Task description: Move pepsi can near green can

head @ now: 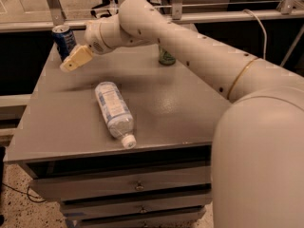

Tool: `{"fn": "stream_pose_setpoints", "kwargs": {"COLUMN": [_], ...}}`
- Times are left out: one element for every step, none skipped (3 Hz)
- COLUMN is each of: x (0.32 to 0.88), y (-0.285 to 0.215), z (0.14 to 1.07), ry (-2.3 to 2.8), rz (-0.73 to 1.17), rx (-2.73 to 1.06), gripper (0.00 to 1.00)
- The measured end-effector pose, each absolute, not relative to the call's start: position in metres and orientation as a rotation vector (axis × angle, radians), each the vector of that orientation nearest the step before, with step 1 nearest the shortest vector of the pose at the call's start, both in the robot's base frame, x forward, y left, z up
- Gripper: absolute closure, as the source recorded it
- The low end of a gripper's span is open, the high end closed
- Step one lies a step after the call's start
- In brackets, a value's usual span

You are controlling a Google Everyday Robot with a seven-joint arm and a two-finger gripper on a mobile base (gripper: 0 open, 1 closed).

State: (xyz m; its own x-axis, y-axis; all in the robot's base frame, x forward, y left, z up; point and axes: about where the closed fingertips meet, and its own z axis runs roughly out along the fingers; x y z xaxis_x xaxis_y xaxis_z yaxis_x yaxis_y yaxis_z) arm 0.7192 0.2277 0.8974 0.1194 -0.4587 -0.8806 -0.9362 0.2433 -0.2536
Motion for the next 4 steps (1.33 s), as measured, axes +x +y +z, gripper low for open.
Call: {"fn": "stream_pose_setpoints", "kwargs": {"x": [0.740,0.752,0.757,0.758], "y": [0.259,0.288,0.300,0.289], "z": [0.894,0.892,0.888,0.885], "ry": [1.487,1.473,1.476,1.491], "rz": [0.641,0.690,0.708,0.687], "rx": [-1.330,-1.309,-1.295,-1.285], "gripper": [0.00,0.00,0.16,0.39]}}
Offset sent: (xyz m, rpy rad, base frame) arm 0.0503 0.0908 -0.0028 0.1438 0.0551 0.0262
